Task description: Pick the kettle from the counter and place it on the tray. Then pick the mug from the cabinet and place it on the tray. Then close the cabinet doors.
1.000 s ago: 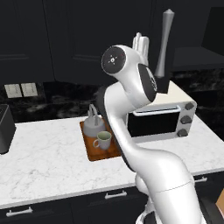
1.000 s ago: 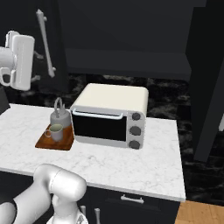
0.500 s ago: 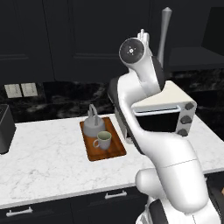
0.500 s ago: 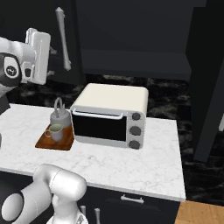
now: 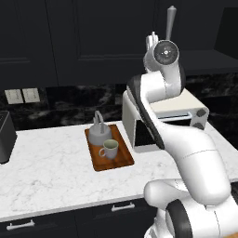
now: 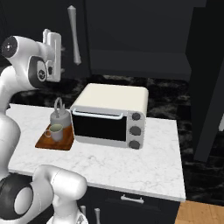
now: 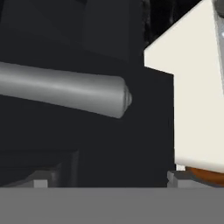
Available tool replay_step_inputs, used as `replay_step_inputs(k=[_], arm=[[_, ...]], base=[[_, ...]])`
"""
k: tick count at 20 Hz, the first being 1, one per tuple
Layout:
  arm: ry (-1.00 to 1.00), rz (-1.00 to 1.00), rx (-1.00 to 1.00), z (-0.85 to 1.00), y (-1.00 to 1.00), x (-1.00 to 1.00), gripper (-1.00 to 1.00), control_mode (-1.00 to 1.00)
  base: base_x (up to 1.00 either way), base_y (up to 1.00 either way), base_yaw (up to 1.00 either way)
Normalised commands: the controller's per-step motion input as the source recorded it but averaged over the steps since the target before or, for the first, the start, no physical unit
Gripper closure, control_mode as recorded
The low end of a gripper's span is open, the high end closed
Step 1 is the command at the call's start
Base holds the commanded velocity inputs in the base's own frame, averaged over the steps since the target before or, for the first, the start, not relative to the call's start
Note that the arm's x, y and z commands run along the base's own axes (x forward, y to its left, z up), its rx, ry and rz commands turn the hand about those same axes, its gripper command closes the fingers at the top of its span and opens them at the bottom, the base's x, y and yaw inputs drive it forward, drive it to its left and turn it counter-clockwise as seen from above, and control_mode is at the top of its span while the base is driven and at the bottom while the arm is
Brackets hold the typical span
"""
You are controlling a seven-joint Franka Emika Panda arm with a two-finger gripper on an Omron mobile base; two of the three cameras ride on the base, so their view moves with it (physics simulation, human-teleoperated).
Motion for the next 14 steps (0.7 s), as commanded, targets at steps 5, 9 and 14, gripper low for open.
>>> replay_step_inputs(k=[5,9,14], arm=[[0.08,0.28,-0.09,-0.24,0.16,0.49,-1.0,-1.0],[0.1,0.24,-0.16,-0.31,0.28,0.39,-1.0,-1.0],[0.09,0.22,-0.2,-0.3,0.27,0.24,-1.0,-1.0]], base=[[0.0,0.0,0.0],[0.0,0.0,0.0],[0.0,0.0,0.0]])
